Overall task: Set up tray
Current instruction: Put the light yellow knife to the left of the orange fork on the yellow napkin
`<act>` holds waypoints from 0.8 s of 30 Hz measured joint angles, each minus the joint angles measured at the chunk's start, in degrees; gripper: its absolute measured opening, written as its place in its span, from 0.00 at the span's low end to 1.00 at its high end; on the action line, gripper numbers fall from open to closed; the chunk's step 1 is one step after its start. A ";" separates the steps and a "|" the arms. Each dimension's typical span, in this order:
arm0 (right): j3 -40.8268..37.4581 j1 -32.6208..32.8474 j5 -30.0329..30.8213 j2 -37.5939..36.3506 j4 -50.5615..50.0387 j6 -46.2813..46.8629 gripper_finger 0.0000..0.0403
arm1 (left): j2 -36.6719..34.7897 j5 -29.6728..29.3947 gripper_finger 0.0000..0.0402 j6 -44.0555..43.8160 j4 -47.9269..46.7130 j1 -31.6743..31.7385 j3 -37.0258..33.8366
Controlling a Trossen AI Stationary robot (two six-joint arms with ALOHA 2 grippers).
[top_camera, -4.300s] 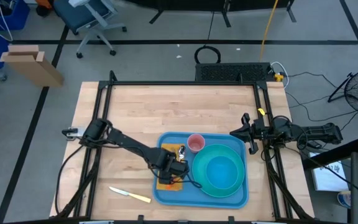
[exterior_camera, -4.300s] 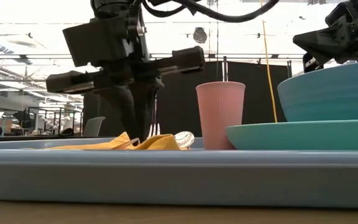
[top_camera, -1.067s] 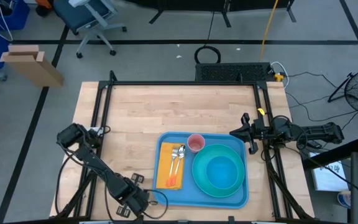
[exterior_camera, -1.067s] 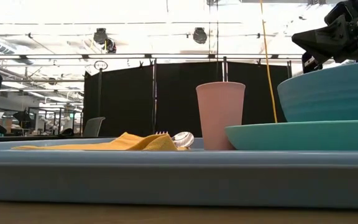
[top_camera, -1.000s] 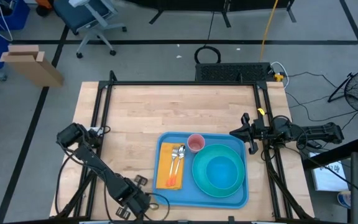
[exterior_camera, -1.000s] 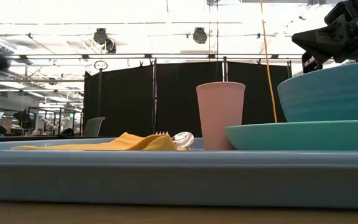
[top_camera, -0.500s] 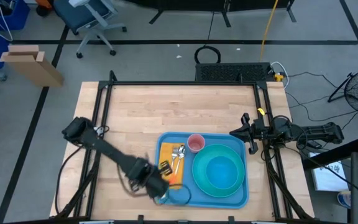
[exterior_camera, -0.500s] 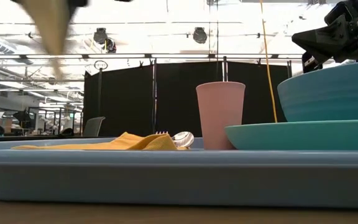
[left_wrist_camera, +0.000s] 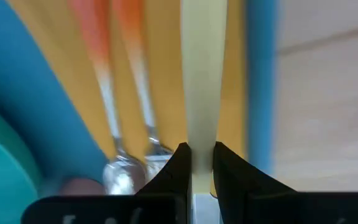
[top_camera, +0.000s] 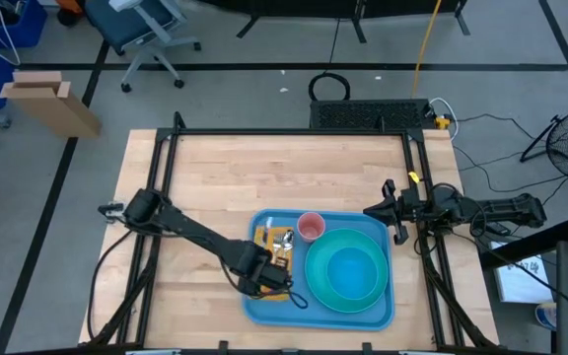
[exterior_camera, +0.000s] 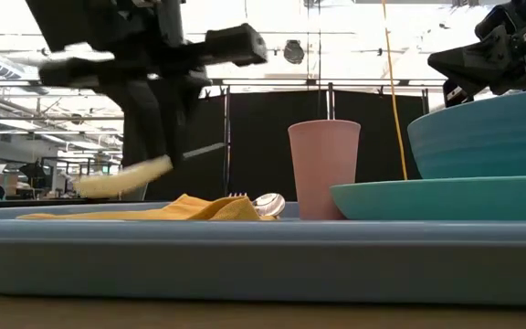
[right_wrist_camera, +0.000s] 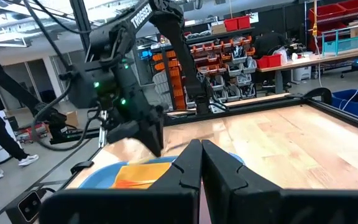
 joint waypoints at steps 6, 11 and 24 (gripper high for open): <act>0.00 0.02 0.03 0.22 0.09 -0.09 0.00 | 1.50 2.99 0.10 3.55 5.42 -0.79 0.00; -0.01 0.02 0.03 0.22 0.09 -0.12 0.00 | 1.49 5.76 0.10 1.15 5.49 -0.77 0.00; 0.00 -0.01 -0.13 0.22 0.14 -0.13 0.00 | 1.45 10.36 0.10 -4.09 13.33 0.73 -7.00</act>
